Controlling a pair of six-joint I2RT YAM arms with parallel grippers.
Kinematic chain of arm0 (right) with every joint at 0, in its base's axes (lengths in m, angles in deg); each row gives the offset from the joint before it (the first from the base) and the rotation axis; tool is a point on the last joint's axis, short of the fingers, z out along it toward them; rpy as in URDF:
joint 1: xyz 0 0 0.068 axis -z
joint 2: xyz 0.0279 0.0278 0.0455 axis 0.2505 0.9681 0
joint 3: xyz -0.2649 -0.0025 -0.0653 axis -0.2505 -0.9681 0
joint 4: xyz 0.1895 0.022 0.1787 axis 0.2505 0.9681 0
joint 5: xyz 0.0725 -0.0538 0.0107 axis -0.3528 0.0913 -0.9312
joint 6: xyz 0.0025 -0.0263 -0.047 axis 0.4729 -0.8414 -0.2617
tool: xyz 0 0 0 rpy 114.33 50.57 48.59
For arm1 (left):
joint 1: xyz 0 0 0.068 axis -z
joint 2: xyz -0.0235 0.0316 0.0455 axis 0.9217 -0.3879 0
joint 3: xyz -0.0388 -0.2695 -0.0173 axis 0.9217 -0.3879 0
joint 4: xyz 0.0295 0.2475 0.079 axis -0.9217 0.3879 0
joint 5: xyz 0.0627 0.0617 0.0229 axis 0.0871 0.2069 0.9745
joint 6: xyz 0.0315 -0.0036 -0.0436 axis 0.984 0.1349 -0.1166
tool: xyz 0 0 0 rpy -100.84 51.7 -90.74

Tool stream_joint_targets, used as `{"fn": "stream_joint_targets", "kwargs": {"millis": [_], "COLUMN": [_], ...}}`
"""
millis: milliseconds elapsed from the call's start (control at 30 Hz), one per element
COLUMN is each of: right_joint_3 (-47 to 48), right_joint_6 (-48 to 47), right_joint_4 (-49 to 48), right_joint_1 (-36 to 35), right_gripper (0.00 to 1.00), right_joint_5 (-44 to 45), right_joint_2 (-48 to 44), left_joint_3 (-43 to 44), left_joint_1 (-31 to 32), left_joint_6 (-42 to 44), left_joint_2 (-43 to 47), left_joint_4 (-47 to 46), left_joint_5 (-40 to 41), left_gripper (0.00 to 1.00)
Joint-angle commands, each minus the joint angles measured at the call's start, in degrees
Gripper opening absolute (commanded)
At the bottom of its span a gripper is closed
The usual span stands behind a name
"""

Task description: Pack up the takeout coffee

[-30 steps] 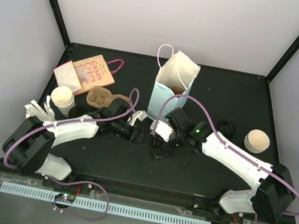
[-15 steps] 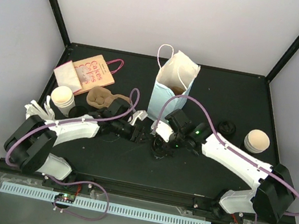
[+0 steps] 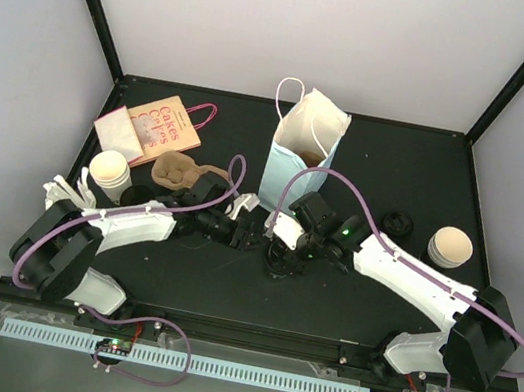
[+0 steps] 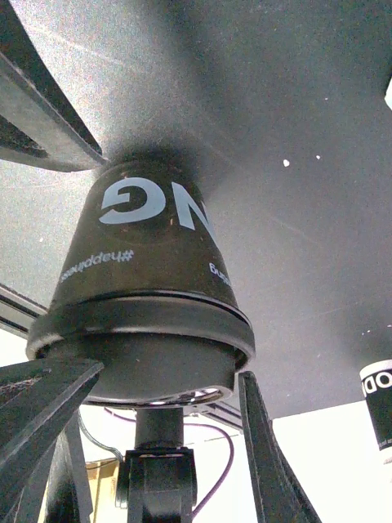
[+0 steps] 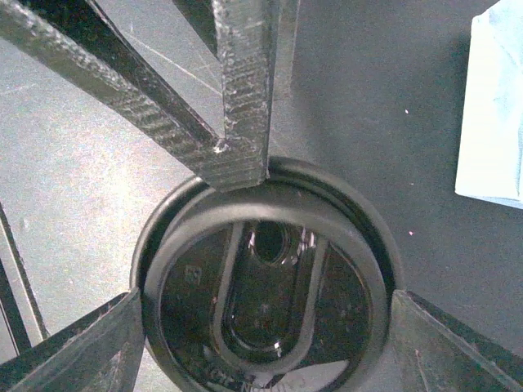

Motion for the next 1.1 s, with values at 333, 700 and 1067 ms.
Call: {"fn": "stream_joint_targets", "kwargs": {"millis": [333,700,1067], "right_joint_3": [0.1,0.2,-0.5], "right_joint_6": [-1.5,-2.9,-2.3], "right_joint_4": [0.0,0.5,0.6], "right_joint_1": [-0.3,-1.1,-1.1], "right_gripper": [0.86,0.87,0.81], "right_joint_5": [-0.5,1.1,1.5], "right_joint_2": [0.2,1.9,3.8], "left_joint_3": [0.6,0.5,0.6], "left_joint_1": [0.3,0.3,0.2], "left_joint_6": [-0.3,-0.3,-0.4], "left_joint_2": [-1.5,-1.6,-0.2], "left_joint_4": [-1.9,-2.0,-1.2], "left_joint_5": [-0.7,-0.7,0.1], "left_gripper": [0.64,0.63,0.63]}}
